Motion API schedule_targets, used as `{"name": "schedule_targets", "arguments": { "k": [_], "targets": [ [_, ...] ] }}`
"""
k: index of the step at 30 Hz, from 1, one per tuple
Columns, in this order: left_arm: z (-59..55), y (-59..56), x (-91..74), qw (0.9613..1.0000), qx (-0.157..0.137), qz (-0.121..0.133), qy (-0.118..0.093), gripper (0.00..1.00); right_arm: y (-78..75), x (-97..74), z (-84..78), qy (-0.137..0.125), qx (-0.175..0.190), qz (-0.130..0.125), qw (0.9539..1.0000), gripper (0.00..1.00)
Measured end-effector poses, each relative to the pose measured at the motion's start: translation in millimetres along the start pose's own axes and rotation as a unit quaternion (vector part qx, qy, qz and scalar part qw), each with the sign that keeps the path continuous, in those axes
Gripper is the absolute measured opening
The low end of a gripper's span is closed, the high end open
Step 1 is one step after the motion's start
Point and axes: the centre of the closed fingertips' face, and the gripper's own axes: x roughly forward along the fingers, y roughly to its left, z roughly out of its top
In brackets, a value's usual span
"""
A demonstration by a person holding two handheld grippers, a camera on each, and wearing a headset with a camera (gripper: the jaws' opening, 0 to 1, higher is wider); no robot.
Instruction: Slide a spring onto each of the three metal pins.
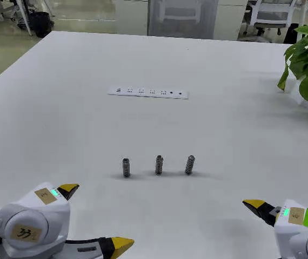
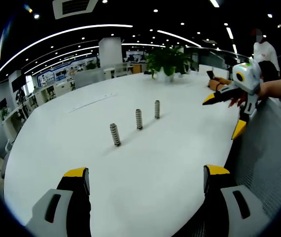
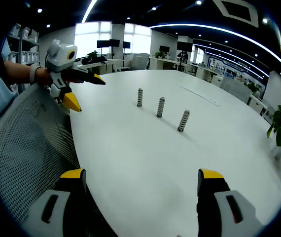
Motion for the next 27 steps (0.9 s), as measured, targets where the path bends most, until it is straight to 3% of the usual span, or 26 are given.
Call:
{"name": "schedule_targets", "arguments": {
  "k": [9,17,27],
  "targets": [
    [-3.6,-6.7,0.3,0.9997,0.011,-0.017,0.012,0.98,-3.8,-3.1,2.7,-0.005,0.007,-0.011,0.9999,0.94],
    [-3.3,-2.3,-1.3,1.0000,-0.001,-0.004,0.006,0.98,1.6,-0.1,-0.7,0.001,0.003,0.002,1.0000,0.94],
    [-8.7,-5.1,1.2,0.9997,0.003,-0.009,0.021,0.98,-0.4,-3.2,5.6,-0.013,0.008,0.000,0.9999,0.94]
  ]
}}
